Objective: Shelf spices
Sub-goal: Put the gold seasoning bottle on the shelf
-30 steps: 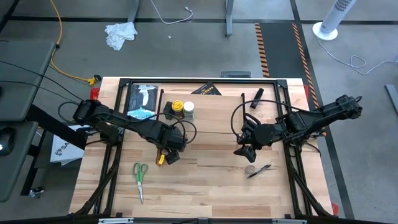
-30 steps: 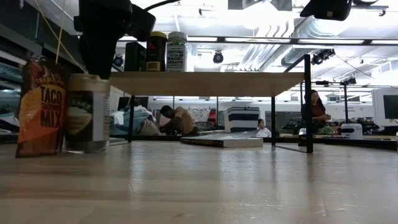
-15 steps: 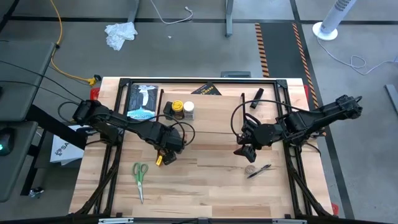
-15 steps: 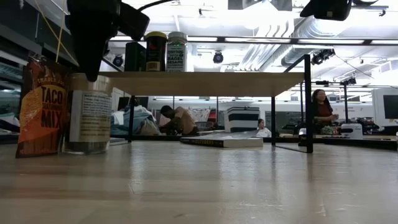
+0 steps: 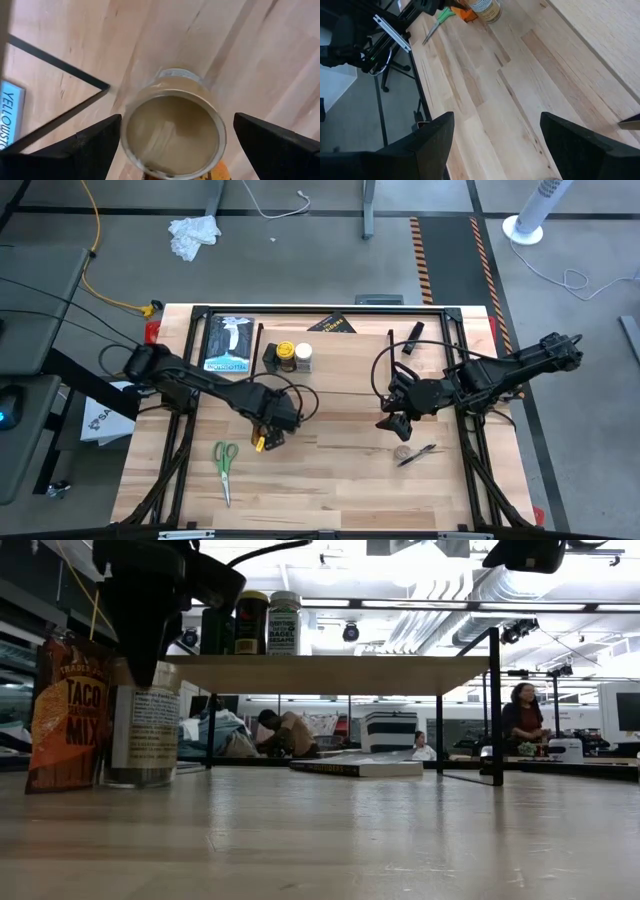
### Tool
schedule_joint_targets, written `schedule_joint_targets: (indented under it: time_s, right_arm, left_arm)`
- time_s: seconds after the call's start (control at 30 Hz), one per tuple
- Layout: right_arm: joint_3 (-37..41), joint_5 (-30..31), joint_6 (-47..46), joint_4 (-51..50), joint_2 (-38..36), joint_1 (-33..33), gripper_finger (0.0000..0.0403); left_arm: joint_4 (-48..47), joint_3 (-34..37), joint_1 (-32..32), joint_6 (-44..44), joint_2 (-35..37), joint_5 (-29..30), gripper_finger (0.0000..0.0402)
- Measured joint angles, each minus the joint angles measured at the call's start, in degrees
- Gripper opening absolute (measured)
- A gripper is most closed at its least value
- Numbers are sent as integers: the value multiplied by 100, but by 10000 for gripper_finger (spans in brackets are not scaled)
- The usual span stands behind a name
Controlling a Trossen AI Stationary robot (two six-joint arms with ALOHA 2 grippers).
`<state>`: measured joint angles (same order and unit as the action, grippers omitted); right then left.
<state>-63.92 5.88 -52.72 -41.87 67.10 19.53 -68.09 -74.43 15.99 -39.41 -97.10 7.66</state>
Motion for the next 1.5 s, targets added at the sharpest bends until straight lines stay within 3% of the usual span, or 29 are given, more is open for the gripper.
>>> schedule_joint_targets:
  time_s: [0.37, 0.47, 0.6, 0.8, 1.0, 1.17, 1.3, 1.5]
  right_arm:
    - [0, 1, -38, 0, 0, -2, 293]
    - [0, 0, -103, 0, -1, 0, 293]
    - [2, 1, -127, -2, -1, 0, 293]
    - [0, -2, -127, -2, 0, 0, 293]
    - [0, -335, -102, -4, -1, 0, 293]
    - [0, -709, -82, 102, -54, 2, 293]
    - [0, -797, -82, 388, -215, 2, 293]
    - [0, -788, -106, 822, -412, 1, 293]
  left_arm:
    - [139, 0, 30, -59, -253, 41, 369]
    - [99, 0, 28, -281, -249, 99, 340]
    - [-178, -1, 26, -269, -227, 59, 270]
    - [-386, -147, 35, -44, -176, -359, 267]
    - [-582, -1423, 210, 585, 220, -227, 267]
    - [-646, -3205, 161, 1518, 341, 680, 267]
    - [-825, -4492, -297, 2272, 157, 1220, 267]
    - [-1253, -5603, -1376, 3313, -413, 1203, 267]
